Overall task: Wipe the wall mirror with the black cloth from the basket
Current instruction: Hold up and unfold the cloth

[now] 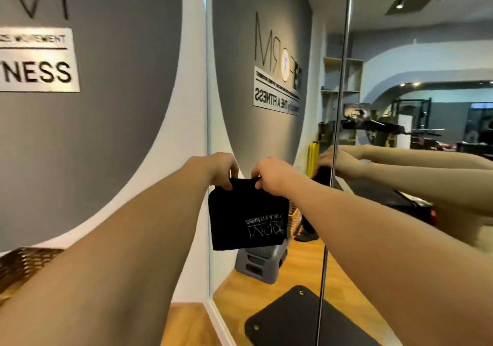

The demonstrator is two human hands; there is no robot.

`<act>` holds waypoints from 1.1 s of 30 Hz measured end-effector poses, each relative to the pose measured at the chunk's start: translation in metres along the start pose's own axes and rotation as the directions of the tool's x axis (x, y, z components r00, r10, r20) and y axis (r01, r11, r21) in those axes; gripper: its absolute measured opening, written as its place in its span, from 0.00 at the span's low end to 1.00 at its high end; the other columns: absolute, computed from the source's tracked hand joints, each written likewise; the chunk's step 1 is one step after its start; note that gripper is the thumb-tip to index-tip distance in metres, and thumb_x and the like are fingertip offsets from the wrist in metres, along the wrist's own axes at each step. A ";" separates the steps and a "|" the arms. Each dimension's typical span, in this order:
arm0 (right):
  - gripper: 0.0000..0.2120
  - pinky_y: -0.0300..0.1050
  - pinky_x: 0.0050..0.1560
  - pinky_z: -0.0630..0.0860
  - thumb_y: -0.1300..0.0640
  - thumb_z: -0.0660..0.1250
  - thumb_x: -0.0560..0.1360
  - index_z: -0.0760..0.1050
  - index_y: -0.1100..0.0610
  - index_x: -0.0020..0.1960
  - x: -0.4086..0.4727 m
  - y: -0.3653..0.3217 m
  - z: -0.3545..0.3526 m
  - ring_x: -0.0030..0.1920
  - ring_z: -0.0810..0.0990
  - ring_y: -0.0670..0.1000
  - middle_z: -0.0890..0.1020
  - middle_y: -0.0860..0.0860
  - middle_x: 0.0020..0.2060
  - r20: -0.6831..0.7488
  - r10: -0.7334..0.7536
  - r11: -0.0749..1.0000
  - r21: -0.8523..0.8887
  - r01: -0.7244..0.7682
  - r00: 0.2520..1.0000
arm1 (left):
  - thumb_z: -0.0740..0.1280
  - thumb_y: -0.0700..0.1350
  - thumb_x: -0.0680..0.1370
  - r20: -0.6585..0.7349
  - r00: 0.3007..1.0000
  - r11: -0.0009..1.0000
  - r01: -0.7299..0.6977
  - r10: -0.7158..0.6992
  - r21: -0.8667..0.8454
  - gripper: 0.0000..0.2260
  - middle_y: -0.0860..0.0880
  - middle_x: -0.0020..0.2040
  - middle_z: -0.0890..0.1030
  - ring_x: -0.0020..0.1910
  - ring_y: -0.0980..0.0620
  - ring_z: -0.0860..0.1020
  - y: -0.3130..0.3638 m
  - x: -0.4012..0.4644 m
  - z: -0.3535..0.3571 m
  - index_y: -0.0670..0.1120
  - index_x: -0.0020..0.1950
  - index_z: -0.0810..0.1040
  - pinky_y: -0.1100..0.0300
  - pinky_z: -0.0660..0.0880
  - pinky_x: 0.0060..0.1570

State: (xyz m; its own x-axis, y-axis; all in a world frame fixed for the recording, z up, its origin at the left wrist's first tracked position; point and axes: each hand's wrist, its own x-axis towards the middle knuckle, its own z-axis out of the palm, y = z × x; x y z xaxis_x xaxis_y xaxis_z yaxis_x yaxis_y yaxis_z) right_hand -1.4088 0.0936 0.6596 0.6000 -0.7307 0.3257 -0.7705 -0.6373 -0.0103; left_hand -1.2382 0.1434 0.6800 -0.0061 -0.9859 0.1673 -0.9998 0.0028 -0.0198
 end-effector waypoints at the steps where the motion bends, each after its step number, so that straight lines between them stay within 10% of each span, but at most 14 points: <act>1: 0.14 0.52 0.57 0.78 0.60 0.72 0.78 0.82 0.54 0.63 0.003 -0.003 -0.008 0.55 0.81 0.59 0.82 0.57 0.57 -0.005 -0.025 1.000 0.002 0.025 1.000 | 0.77 0.46 0.73 -0.013 1.000 1.000 0.024 -0.024 -0.008 0.08 0.51 0.51 0.81 0.50 0.48 0.80 -0.002 -0.004 -0.008 0.56 0.46 0.79 0.47 0.80 0.57; 16: 0.14 0.54 0.58 0.79 0.61 0.71 0.78 0.82 0.54 0.63 0.080 -0.151 0.007 0.53 0.81 0.58 0.81 0.56 0.56 -0.031 -0.268 0.959 0.085 0.270 0.963 | 0.74 0.48 0.74 -0.078 0.953 0.955 0.296 -0.294 0.014 0.11 0.50 0.56 0.79 0.54 0.44 0.79 -0.153 -0.076 -0.009 0.57 0.56 0.80 0.42 0.78 0.59; 23: 0.11 0.47 0.53 0.78 0.64 0.70 0.77 0.85 0.54 0.57 0.130 -0.207 -0.027 0.43 0.79 0.52 0.80 0.48 0.39 -0.083 -0.224 0.951 0.197 0.236 0.971 | 0.70 0.41 0.78 -0.153 0.963 0.975 0.224 -0.223 -0.014 0.11 0.50 0.50 0.77 0.49 0.48 0.74 -0.226 -0.088 -0.064 0.46 0.61 0.81 0.56 0.72 0.51; 33: 0.15 0.51 0.63 0.78 0.64 0.69 0.79 0.82 0.54 0.64 0.208 -0.213 -0.174 0.56 0.82 0.55 0.85 0.52 0.55 0.043 -0.245 0.956 0.178 0.234 0.969 | 0.67 0.40 0.79 -0.112 0.969 0.972 0.211 -0.222 -0.102 0.09 0.49 0.50 0.79 0.52 0.46 0.77 -0.250 -0.054 -0.212 0.47 0.59 0.81 0.52 0.74 0.54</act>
State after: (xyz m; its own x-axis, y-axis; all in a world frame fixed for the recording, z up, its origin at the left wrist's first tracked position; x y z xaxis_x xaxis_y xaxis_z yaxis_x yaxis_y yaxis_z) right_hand -1.1575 0.1194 0.8945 0.7791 -0.5622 0.2775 -0.5578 -0.8236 -0.1024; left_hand -0.9922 0.2313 0.8845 0.2136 -0.9369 0.2766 -0.9752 -0.1880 0.1164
